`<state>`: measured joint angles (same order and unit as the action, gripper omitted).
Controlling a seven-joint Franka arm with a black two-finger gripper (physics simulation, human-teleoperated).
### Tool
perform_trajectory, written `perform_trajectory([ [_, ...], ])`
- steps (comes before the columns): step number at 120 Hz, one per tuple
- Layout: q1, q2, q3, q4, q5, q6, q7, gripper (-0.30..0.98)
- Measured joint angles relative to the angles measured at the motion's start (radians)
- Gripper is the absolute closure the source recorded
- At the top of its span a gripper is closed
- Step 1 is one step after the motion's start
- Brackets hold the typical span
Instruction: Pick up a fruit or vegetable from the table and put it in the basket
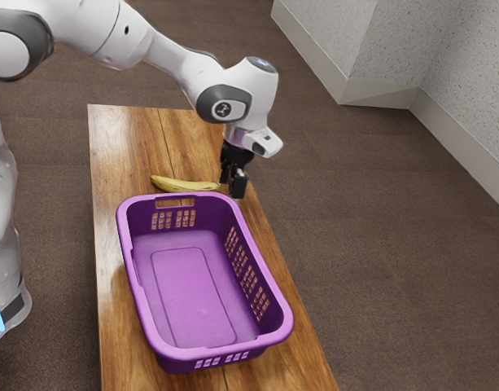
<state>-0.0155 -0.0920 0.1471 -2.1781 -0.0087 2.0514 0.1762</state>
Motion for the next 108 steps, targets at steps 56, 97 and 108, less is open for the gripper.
perform_trajectory([
  [56,0.003,-0.111,0.062,-0.159,0.01,0.064,0.037,0.0],
  [97,0.006,-0.193,0.07,-0.246,0.012,0.097,0.058,0.0],
  [108,0.008,-0.207,0.093,-0.261,0.013,0.1,0.064,0.0],
])
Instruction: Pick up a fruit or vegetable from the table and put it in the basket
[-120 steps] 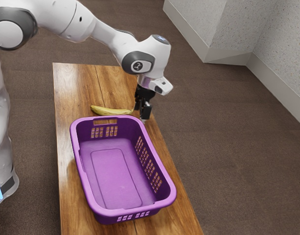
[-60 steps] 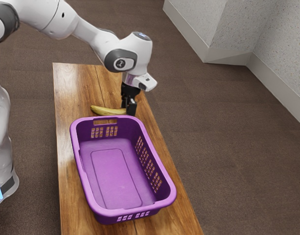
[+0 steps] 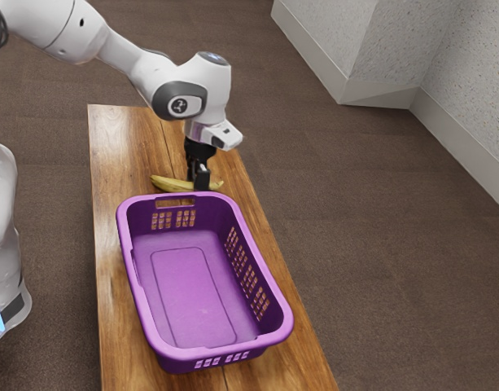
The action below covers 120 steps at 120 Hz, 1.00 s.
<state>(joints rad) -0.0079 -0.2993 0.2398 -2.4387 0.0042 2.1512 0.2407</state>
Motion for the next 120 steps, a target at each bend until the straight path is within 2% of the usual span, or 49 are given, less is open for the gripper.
perform_trajectory([
  [50,0.0,0.0,0.013,-0.019,0.0,0.016,0.026,0.02],
  [68,0.001,0.005,0.013,-0.018,0.001,0.02,0.031,0.24],
  [95,0.0,0.007,0.012,-0.017,0.005,0.022,0.033,0.27],
  [120,-0.001,0.005,0.011,-0.014,0.015,0.022,0.036,0.48],
])
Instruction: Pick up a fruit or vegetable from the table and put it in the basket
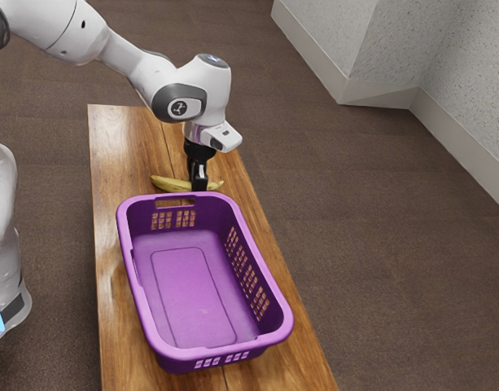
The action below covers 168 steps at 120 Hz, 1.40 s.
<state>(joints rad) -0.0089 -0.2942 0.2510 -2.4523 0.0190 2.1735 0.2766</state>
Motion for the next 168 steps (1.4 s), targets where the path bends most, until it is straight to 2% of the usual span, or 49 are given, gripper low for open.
perform_trajectory([
  [42,0.0,-0.017,-0.016,0.035,0.022,-0.019,0.0,0.54],
  [72,-0.001,-0.016,-0.076,0.284,0.049,-0.161,-0.002,0.54],
  [97,-0.001,-0.014,-0.211,0.471,0.059,-0.279,-0.005,0.54],
  [116,-0.003,-0.013,-0.344,0.525,0.057,-0.34,-0.02,0.54],
  [132,-0.006,-0.024,-0.442,0.472,0.046,-0.362,-0.038,0.54],
  [140,-0.008,-0.078,-0.483,0.404,0.035,-0.364,-0.046,0.55],
  [153,-0.012,-0.166,-0.504,0.297,0.009,-0.367,-0.057,0.54],
  [168,-0.036,-0.208,-0.531,0.213,-0.027,-0.362,-0.067,0.54],
])
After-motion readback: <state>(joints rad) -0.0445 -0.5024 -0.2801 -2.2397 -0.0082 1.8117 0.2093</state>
